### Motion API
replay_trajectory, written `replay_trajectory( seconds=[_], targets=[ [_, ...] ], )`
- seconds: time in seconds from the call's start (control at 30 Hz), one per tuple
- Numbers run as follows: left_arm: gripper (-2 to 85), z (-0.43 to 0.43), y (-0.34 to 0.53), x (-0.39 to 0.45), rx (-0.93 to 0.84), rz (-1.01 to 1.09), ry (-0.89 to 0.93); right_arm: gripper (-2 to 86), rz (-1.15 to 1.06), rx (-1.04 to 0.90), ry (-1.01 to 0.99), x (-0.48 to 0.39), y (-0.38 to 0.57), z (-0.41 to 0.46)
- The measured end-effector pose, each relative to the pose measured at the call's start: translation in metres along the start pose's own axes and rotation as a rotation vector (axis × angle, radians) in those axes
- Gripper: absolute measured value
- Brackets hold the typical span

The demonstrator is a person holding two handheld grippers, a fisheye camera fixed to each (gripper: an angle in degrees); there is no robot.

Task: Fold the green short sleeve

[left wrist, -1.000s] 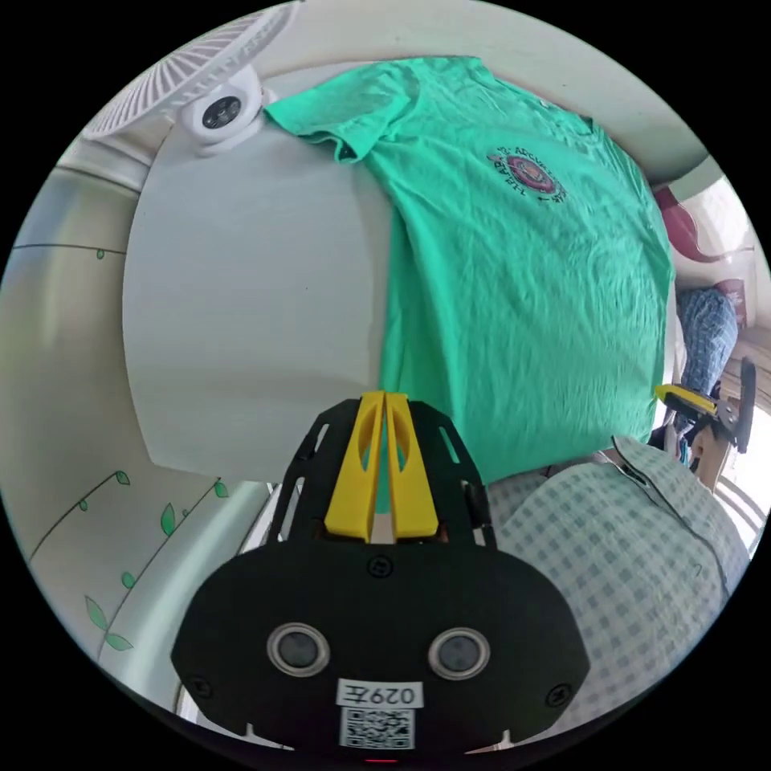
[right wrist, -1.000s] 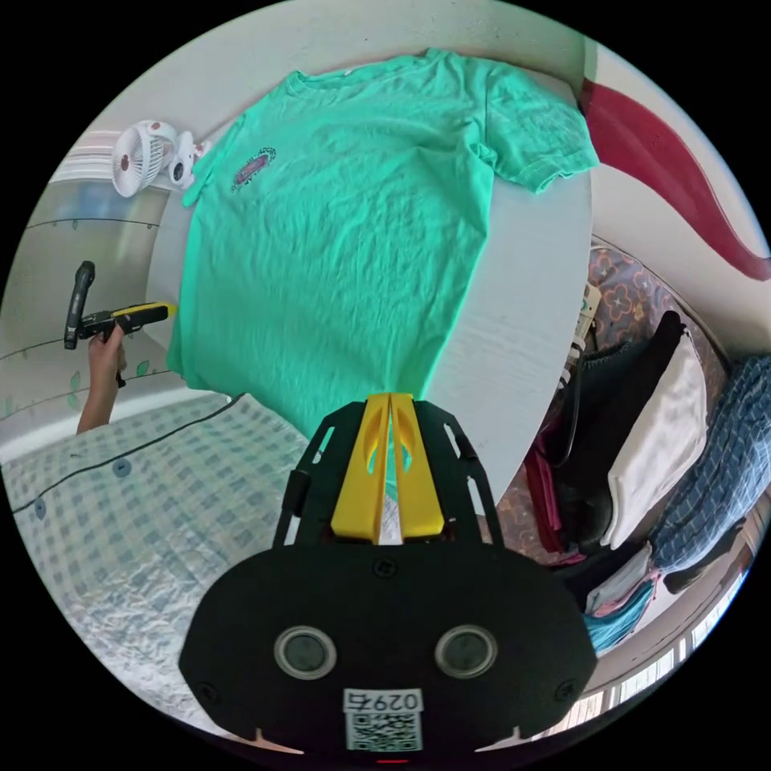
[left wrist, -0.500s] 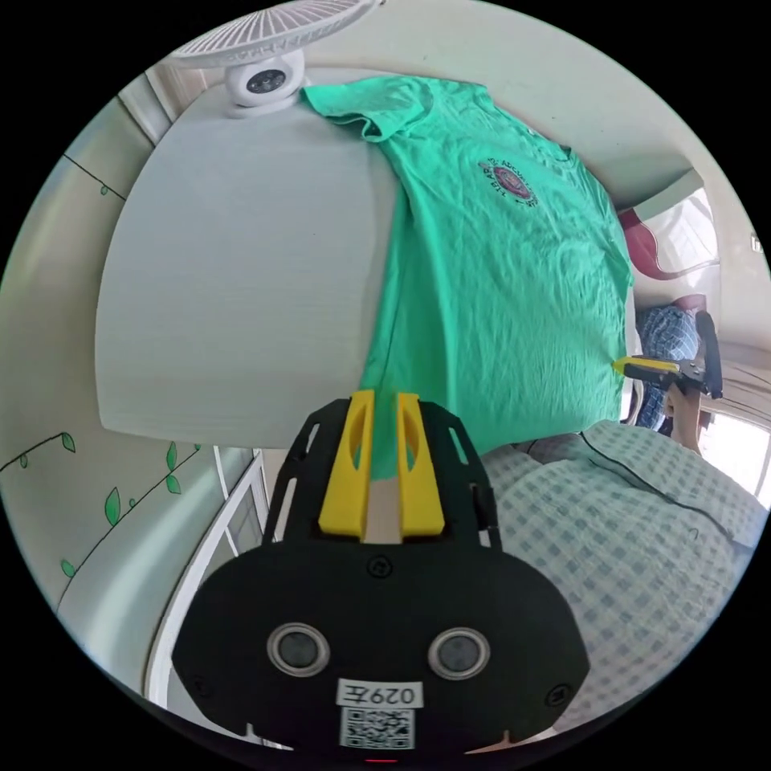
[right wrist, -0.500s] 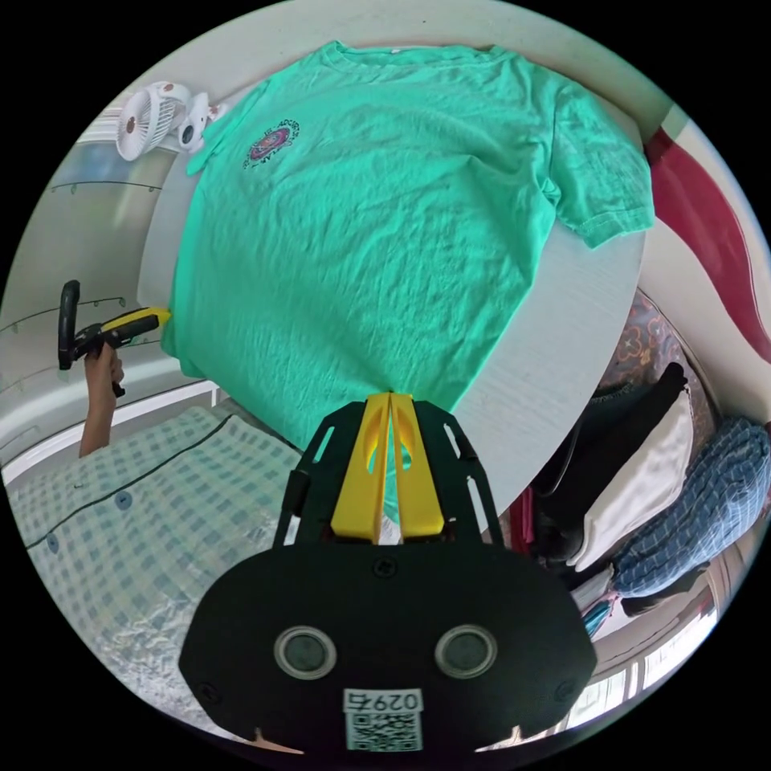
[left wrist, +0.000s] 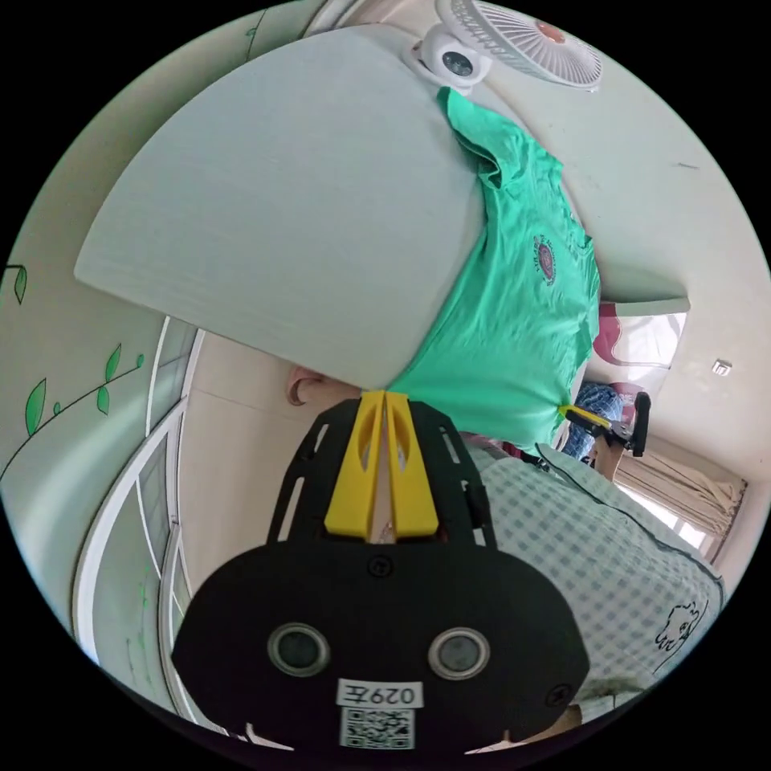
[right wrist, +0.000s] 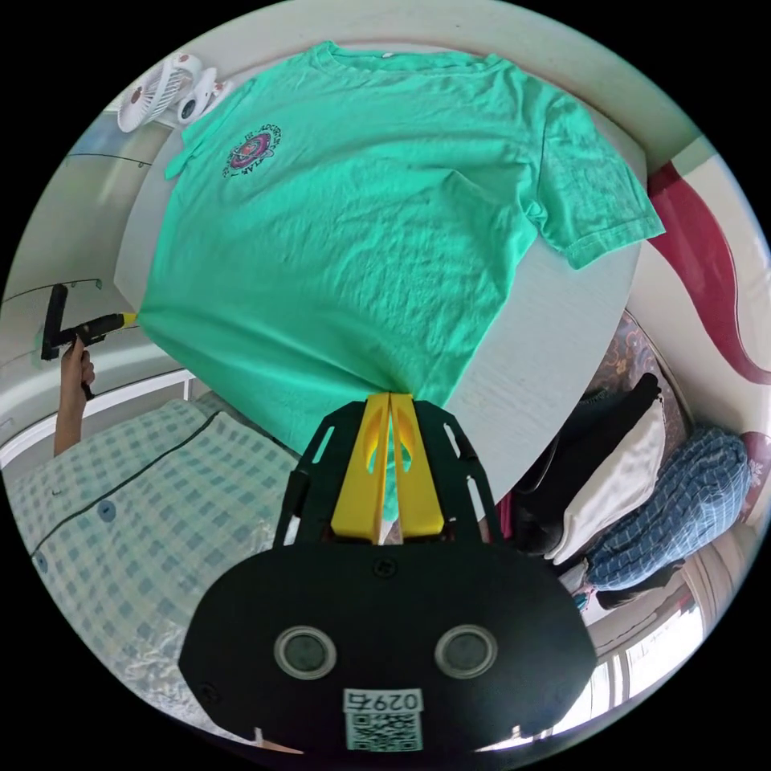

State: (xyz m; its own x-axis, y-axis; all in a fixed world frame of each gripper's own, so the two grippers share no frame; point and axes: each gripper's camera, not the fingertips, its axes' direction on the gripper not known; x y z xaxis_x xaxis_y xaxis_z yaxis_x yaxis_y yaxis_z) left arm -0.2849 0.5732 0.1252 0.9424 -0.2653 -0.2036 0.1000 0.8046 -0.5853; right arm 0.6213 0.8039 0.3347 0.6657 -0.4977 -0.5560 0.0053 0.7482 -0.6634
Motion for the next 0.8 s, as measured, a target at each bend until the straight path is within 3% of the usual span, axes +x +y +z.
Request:
replay_trajectory(
  seconds=[0.07, 0.13, 0.2, 0.37, 0.63, 0.8],
  targets=[
    [-1.0, -0.018, 0.007, 0.007, 0.11, -0.02, 0.008, -0.4, -0.001, -0.012, -0.059, 0.007, 0.004, -0.006],
    [-1.0, -0.041, 0.014, 0.025, 0.274, -0.036, -0.002, -0.4, 0.024, 0.092, -0.077, 0.016, 0.017, -0.027],
    [-1.0, -0.042, 0.008, 0.049, 0.301, 0.026, -0.021, -0.4, 0.038, 0.125, -0.084, 0.023, 0.021, -0.035],
    [-1.0, 0.028, -0.04, 0.126, 0.064, 0.259, -0.087, -0.4, 0.111, 0.101, -0.111, 0.054, 0.031, -0.024],
    [-1.0, 0.121, -0.062, 0.218, -0.179, 0.461, -0.539, -0.2, 0.139, 0.089, -0.266, 0.096, 0.08, 0.0],
    [-1.0, 0.139, -0.067, 0.245, -0.253, 0.521, -0.583, 1.1, 0.314, 0.359, -0.446, 0.175, 0.106, -0.021]
  ],
)
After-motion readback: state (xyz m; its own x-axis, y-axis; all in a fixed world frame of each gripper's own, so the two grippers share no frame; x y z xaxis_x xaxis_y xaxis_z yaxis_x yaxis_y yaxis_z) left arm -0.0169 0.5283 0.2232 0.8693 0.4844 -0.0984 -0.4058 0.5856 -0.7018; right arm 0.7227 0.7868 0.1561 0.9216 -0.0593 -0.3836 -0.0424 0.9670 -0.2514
